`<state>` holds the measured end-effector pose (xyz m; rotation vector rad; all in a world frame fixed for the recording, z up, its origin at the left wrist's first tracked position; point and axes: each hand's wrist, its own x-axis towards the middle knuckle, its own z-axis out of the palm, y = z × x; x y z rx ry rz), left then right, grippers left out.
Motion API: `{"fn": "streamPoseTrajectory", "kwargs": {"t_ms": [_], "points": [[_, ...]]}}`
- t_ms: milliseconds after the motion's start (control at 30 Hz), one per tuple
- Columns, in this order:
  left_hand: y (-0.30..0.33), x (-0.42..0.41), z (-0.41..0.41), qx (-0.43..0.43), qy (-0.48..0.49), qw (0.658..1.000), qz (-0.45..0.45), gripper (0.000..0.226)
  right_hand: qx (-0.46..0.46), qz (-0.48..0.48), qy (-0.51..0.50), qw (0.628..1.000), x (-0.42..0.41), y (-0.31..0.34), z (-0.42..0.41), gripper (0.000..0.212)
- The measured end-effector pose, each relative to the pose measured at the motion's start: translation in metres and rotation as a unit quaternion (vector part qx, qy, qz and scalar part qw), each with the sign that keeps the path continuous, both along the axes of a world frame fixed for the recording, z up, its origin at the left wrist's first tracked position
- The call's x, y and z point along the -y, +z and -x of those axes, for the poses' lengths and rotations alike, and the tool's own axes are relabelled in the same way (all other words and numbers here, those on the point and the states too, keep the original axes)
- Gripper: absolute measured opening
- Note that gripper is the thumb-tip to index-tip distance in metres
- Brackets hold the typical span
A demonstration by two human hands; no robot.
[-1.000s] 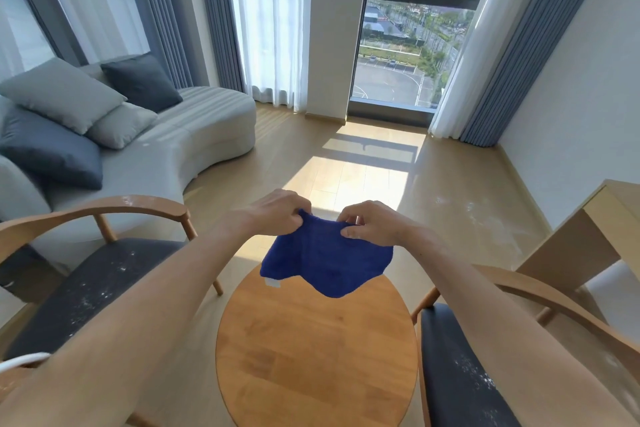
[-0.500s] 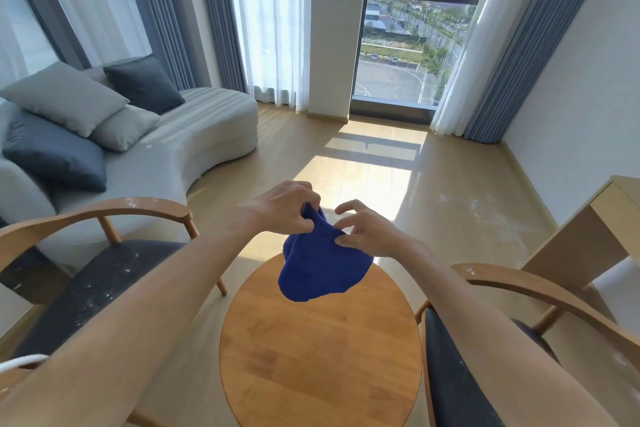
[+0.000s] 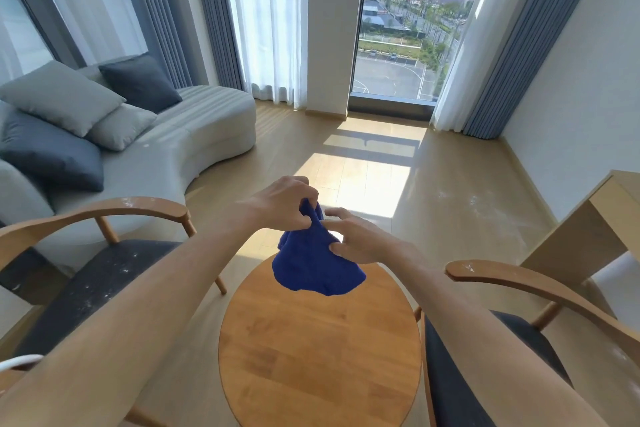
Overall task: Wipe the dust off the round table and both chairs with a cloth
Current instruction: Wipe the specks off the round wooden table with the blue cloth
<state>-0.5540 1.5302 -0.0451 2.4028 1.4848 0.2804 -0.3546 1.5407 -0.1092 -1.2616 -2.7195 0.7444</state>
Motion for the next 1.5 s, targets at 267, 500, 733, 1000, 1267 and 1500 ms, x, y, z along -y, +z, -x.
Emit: {"fn": "streamPoseTrajectory", "kwargs": {"t_ms": [267, 500, 733, 1000, 1267, 1500], "points": [[0.006, 0.002, 0.004, 0.0, -0.012, 1.0, 0.003, 0.005, 0.077, -0.068, 0.016, 0.995, -0.002, 0.002, -0.014, 0.032], [0.015, 0.003, 0.006, -0.018, -0.021, 1.0, 0.012, 0.006, 0.034, -0.097, 0.01, 0.995, -0.005, -0.002, -0.029, 0.026], [0.013, 0.006, 0.008, 0.016, 0.01, 0.999, 0.029, 0.007, -0.037, -0.058, -0.029, 0.997, -0.004, 0.0, -0.032, 0.018], [0.023, -0.002, 0.017, 0.021, 0.041, 0.999, 0.021, 0.006, -0.113, -0.073, -0.047, 0.99, 0.009, -0.007, -0.026, 0.016], [0.018, -0.004, 0.031, -0.019, 0.02, 1.0, 0.014, 0.004, -0.036, -0.189, -0.034, 0.981, 0.009, 0.004, -0.027, 0.02], [-0.001, -0.004, 0.03, -0.031, 0.009, 0.999, 0.021, 0.032, -0.089, -0.024, -0.045, 0.995, 0.006, 0.017, -0.03, 0.055]]}}
